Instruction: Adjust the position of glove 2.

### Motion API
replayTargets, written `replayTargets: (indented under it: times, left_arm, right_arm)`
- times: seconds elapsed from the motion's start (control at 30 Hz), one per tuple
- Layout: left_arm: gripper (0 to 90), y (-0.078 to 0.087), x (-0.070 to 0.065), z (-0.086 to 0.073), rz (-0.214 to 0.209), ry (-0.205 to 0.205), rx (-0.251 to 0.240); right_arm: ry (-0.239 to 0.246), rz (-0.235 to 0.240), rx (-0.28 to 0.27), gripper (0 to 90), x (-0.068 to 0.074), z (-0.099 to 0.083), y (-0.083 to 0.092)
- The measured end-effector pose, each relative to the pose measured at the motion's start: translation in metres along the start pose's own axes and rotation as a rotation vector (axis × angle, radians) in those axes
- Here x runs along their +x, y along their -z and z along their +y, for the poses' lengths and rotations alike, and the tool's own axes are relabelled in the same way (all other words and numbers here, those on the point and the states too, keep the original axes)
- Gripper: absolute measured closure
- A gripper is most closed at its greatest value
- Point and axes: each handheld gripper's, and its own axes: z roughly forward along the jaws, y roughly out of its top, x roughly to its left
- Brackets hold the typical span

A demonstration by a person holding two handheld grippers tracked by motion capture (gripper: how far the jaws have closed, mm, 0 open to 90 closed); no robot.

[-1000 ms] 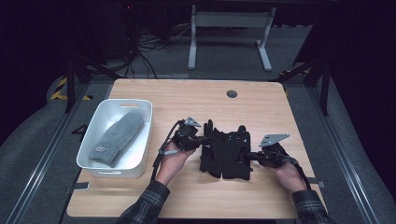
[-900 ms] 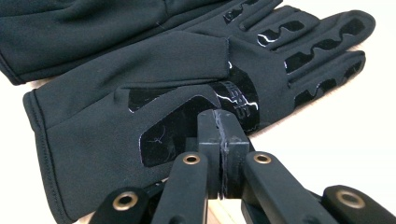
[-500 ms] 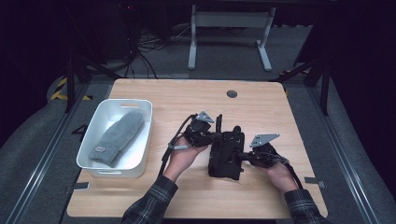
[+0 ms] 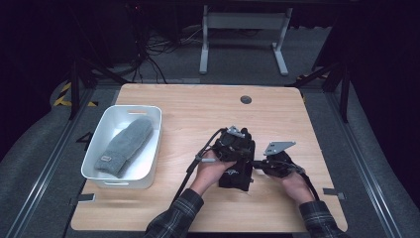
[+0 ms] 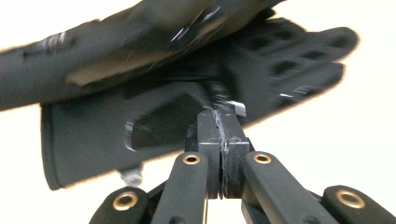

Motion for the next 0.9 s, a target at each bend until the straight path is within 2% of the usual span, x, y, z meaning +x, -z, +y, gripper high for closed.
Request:
replayTargets:
  times: [0.17, 0.33, 0.37, 0.4, 0.43, 0.5, 0.67, 0.73, 0.83, 0.9]
  left_arm:
    - [89.5, -0.02, -0.004, -0.003, -0.014, -0.003, 0.037]
    - [89.4, -0.04, -0.005, -0.01, -0.023, -0.003, 0.093]
    - [89.4, -0.045, -0.005, -0.012, -0.015, -0.011, 0.112]
    - [89.3, -0.047, -0.006, -0.014, -0.016, -0.015, 0.11]
    - [89.1, -0.047, -0.006, -0.014, -0.021, -0.009, 0.101]
    - [88.0, -0.044, -0.008, -0.013, -0.013, -0.027, 0.089]
    - [80.1, -0.025, -0.02, -0.008, -0.047, -0.047, 0.033]
    - [81.5, -0.022, -0.026, -0.008, -0.067, -0.061, 0.046]
    - [88.5, -0.024, -0.03, -0.012, -0.073, -0.066, 0.072]
    - [89.5, -0.027, -0.031, -0.018, -0.09, -0.061, 0.102]
  right_arm:
    - [-0.066, -0.058, -0.039, 90.0, -0.019, -0.012, 0.02]
    - [-0.089, -0.094, -0.044, 89.7, -0.029, -0.019, 0.027]
    - [-0.091, -0.101, -0.044, 89.0, -0.03, -0.019, 0.027]
    - [-0.094, -0.105, -0.044, 83.6, -0.03, -0.02, 0.027]
    - [-0.101, -0.115, -0.042, 80.1, -0.031, -0.02, 0.026]
    - [-0.107, -0.126, -0.04, 74.5, -0.032, -0.021, 0.027]
    - [-0.133, -0.161, -0.042, 54.5, -0.036, -0.024, 0.026]
    - [-0.149, -0.169, -0.029, 47.3, -0.039, -0.027, 0.025]
    - [-0.162, -0.175, -0.016, 42.8, -0.042, -0.031, 0.022]
    - [-0.164, -0.185, -0.015, 41.3, -0.043, -0.032, 0.022]
